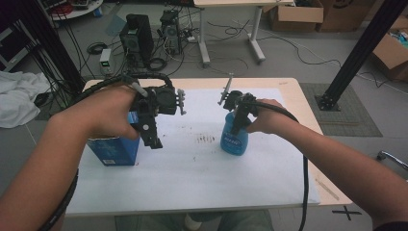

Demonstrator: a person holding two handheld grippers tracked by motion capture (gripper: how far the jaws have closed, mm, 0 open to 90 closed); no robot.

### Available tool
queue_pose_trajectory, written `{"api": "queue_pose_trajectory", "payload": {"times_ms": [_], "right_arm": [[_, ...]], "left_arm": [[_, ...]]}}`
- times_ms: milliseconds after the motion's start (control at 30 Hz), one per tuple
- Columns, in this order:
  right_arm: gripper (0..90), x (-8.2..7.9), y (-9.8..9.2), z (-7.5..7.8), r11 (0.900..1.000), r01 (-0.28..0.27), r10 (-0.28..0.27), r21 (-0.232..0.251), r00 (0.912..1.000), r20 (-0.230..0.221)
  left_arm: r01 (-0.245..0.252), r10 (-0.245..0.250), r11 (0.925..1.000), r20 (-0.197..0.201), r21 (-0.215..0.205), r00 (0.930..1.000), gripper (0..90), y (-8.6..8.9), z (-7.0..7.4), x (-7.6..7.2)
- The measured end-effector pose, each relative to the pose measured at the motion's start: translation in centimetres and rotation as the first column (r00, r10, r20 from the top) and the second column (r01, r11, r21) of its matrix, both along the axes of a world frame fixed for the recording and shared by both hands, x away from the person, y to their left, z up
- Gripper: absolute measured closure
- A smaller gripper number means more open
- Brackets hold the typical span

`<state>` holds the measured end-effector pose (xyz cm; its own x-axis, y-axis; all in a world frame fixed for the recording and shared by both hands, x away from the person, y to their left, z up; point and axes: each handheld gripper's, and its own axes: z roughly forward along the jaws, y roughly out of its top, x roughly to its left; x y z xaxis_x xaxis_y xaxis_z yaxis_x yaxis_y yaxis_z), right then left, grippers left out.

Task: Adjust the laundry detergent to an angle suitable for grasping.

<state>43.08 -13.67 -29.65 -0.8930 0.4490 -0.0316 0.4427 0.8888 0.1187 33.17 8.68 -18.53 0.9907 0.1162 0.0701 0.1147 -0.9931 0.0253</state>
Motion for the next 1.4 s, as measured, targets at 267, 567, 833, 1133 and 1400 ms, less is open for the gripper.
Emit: {"api": "queue_pose_trajectory", "payload": {"times_ms": [267,567,833,1133,1400], "right_arm": [[28.6,0.1,-0.1,0.0,1.0,-0.008,0.008,0.006,1.0,-0.002],[22.5,0.2,-0.2,0.0,1.0,-0.014,0.014,0.02,0.9999,-0.007],[19.4,-0.1,-0.2,0.7,0.998,-0.039,0.039,0.047,0.9992,-0.009],[13.9,-0.2,-0.7,1.6,0.995,-0.065,0.065,0.072,0.9979,0.007],[13.6,-0.4,-1.1,2.4,0.989,-0.111,0.11,0.101,0.9938,0.019]], "left_arm": [[-0.008,0.008,1.0,0.0,-0.003,1.0,0.1,0.4,-0.1,0.0],[-0.01,0.01,0.9999,-0.001,-0.005,1.0,0.1,0.6,-0.2,0.0],[-0.011,0.011,0.9999,-0.005,-0.005,0.9999,0.1,0.6,-0.3,0.1],[-0.01,0.01,0.9999,-0.004,-0.006,0.9999,0.1,0.7,-0.2,0.1],[-0.009,0.009,0.9999,-0.007,-0.005,0.9999,0.1,0.7,-0.3,0.1]]}}
